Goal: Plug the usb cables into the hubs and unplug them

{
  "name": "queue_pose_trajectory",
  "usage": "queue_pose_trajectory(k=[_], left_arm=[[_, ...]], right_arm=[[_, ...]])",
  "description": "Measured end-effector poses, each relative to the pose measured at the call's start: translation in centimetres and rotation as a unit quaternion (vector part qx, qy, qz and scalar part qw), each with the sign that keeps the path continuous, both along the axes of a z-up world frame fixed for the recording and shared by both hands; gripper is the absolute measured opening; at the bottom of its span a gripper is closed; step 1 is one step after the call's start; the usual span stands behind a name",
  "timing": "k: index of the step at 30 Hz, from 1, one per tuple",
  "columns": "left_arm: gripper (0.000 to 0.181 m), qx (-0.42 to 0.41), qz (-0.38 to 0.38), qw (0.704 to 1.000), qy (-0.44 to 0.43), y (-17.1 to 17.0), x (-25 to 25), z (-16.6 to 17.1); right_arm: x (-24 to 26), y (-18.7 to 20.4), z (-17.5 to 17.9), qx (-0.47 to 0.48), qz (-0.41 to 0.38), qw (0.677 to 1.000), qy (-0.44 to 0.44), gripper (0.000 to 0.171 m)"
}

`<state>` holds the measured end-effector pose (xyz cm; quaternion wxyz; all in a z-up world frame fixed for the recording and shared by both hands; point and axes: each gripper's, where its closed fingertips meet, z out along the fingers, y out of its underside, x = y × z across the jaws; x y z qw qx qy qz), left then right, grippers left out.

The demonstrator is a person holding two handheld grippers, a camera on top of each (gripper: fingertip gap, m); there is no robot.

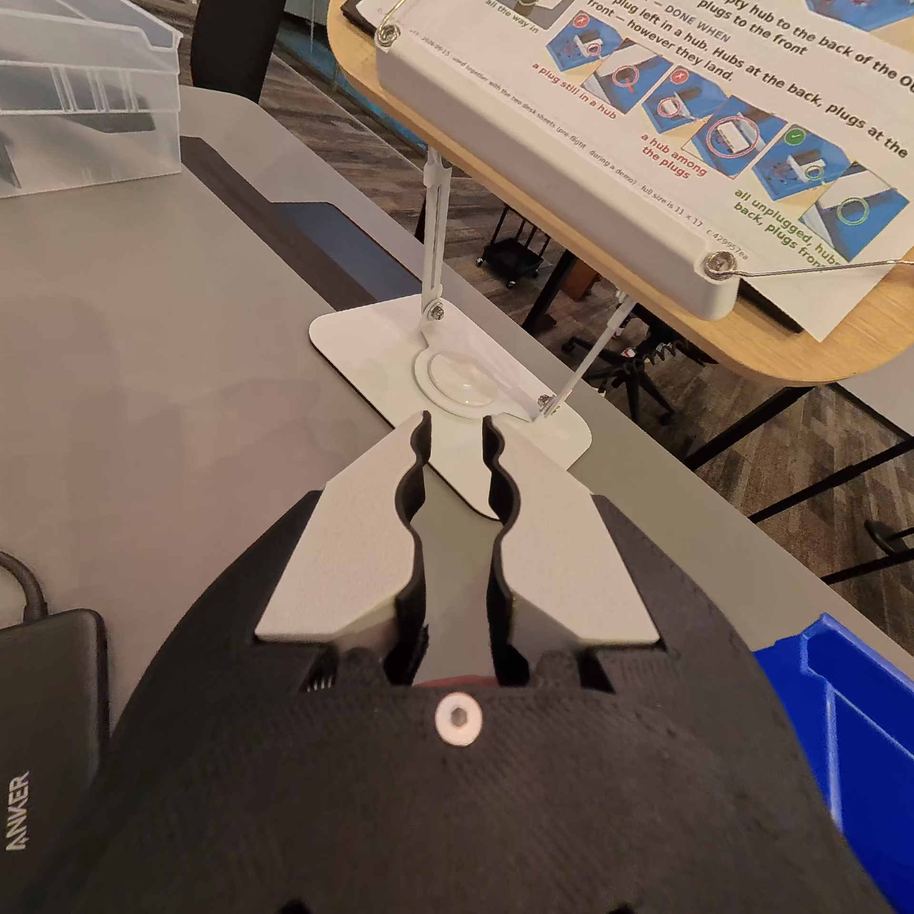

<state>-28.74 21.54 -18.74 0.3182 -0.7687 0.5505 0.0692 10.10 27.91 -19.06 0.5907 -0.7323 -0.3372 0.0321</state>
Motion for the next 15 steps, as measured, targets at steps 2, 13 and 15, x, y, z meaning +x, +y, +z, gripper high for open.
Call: queue_pose_trajectory(k=[2,13,15], left_arm=[[0.038,-0.043,0.035,0.998,0.021,0.5,-2.8,-2.9],[0.037,-0.124,0.101,0.984,0.077,3.6,-5.7,-8.5],[0.034,-0.117,0.089,0.987,0.059,3.9,-4.8,-8.8]], right_arm=[[-0.1,0.0,-0.2,-0.002,0.002,1.000,-0.001,0.018],[0.0,0.1,-0.6,-0.006,0.003,1.000,-0.004,0.018],[0.1,0.2,-0.6,-0.006,0.002,1.000,-0.001,0.018]])
